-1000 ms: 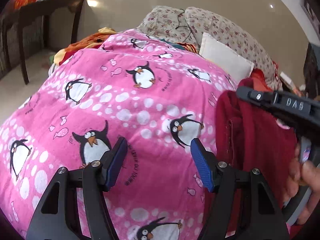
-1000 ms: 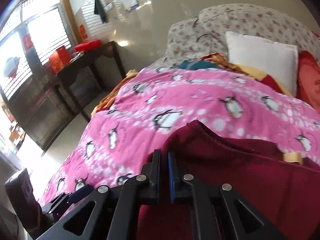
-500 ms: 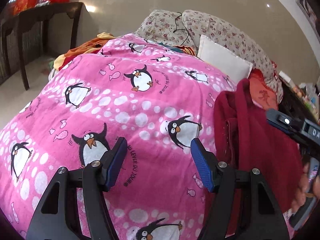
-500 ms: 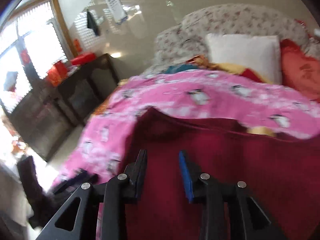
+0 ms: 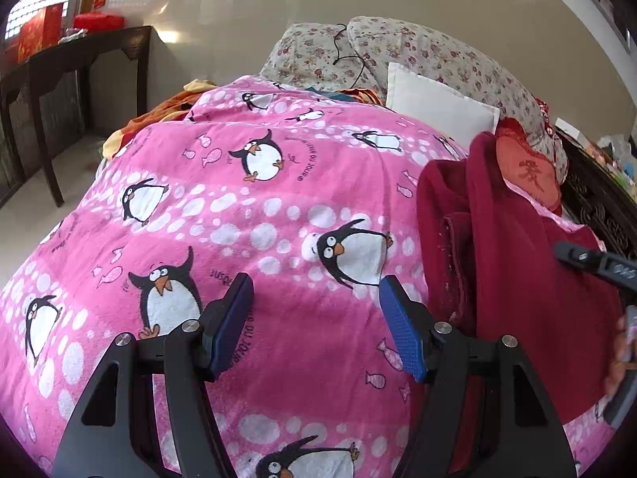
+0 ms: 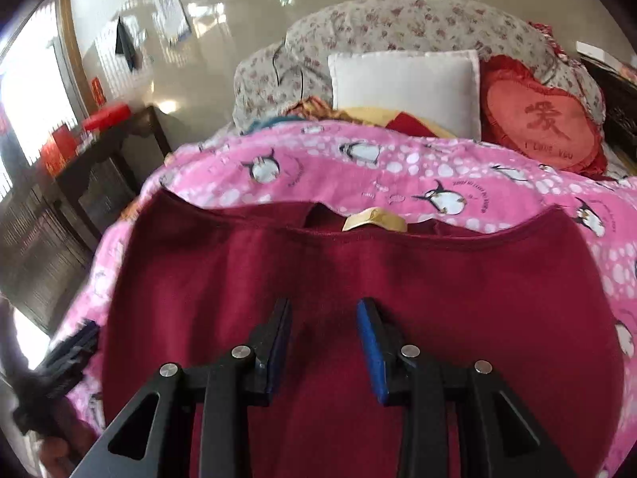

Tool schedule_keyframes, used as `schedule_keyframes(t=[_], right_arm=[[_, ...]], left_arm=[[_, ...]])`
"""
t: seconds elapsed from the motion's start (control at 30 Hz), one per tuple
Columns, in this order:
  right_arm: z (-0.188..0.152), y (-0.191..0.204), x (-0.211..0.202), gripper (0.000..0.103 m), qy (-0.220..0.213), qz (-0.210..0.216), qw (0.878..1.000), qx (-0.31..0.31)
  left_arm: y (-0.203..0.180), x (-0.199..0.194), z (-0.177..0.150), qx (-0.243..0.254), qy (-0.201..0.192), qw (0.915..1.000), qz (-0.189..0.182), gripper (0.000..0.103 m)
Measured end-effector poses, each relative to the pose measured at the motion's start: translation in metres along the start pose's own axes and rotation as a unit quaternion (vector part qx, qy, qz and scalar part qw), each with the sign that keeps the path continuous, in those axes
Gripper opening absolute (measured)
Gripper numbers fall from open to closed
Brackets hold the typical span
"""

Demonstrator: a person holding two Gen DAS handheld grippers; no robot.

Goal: Fold small clothes

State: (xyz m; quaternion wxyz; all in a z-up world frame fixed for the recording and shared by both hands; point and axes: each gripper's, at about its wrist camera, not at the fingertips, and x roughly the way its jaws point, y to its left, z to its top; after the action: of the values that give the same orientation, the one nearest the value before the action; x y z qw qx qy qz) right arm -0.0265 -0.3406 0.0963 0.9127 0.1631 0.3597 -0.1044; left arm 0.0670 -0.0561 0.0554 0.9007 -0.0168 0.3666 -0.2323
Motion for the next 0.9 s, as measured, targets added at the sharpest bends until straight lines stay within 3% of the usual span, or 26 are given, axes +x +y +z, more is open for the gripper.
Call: schedule_keyframes(t=[0.23, 0.5, 0.63, 0.8, 0.9], right_arm=[[-0.006, -0.036, -0.035, 0.037, -0.045, -0.070, 0.996, 0.013], [-0.004, -0.076, -0.030, 0.037, -0.056, -0.069, 0.994, 0.064], [-0.005, -0.091, -0.033, 0.037, -0.069, -0.054, 0.993, 0.082], [0.002, -0.109, -0.041, 0.040, -0.089, -0.080, 0.989, 0.084], [0.002, -0.123, -0.026, 0.040, -0.055, -0.085, 0.991, 0.091]], left_arm=[[-0.013, -0.021, 0.008, -0.016, -0.017, 0.9992, -0.032, 0.066], [-0.095, -0.020, 0.029, 0.058, 0.011, 0.9960, -0.066, 0.066], [-0.131, -0.006, 0.044, 0.088, -0.007, 0.9949, -0.048, 0.066], [-0.119, 0.039, 0.068, 0.015, 0.029, 0.9991, -0.027, 0.066], [-0.108, 0.059, 0.066, -0.011, 0.044, 0.9983, -0.037, 0.066]])
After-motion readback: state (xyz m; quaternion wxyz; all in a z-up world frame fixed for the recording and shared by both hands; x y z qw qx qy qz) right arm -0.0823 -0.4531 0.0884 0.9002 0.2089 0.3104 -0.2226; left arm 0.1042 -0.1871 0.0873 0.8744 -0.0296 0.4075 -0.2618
